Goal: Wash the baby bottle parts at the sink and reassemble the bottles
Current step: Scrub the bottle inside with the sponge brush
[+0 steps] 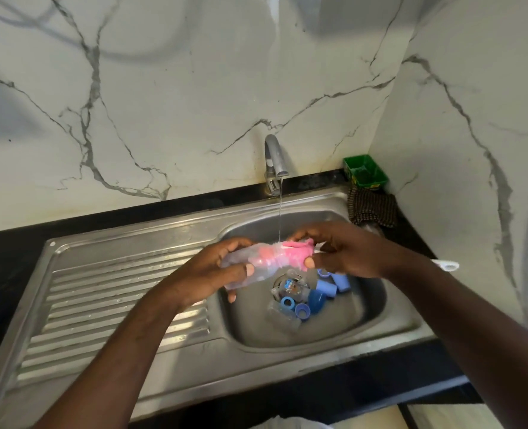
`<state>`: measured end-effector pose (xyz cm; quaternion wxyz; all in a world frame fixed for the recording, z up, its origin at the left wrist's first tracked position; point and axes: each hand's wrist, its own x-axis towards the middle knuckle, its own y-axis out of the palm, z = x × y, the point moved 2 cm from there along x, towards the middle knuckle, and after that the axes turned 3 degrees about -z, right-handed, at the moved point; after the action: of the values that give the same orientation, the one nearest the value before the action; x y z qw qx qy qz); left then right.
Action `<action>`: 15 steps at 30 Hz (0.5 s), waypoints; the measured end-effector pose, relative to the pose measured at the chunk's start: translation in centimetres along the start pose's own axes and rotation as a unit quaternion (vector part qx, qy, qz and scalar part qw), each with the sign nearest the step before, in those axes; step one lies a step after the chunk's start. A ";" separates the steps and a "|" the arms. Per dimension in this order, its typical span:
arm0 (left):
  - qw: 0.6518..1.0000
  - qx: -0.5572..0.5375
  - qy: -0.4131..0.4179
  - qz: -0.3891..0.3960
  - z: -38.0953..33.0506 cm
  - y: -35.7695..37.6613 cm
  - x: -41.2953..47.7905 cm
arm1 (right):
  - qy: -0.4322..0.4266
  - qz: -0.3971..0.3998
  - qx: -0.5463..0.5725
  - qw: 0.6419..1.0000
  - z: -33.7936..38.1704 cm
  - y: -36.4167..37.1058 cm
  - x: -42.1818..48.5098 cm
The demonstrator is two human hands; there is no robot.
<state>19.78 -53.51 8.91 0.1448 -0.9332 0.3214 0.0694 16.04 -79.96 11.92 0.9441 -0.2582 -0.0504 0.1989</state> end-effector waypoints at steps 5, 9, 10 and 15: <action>0.999 0.041 -0.004 0.017 -0.5 0.1 0.9 | -0.079 0.016 -0.314 0.946 0.6 0.9 1.3; 0.999 -0.013 0.016 -0.037 -1.1 -0.4 1.6 | -0.030 -0.048 -0.295 0.954 -0.2 -0.1 2.0; 0.997 -0.029 0.024 -0.061 -1.2 -0.8 1.7 | -0.016 -0.047 -0.310 0.949 -0.5 -0.5 1.7; 0.985 -0.060 0.051 -0.150 -1.3 -2.6 1.7 | 0.158 0.012 -0.066 0.985 -2.8 -2.1 -1.1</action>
<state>22.79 -52.99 10.39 0.0809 -0.9802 0.1795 0.0185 16.31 -83.41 10.59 0.9188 -0.3484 0.0893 0.1629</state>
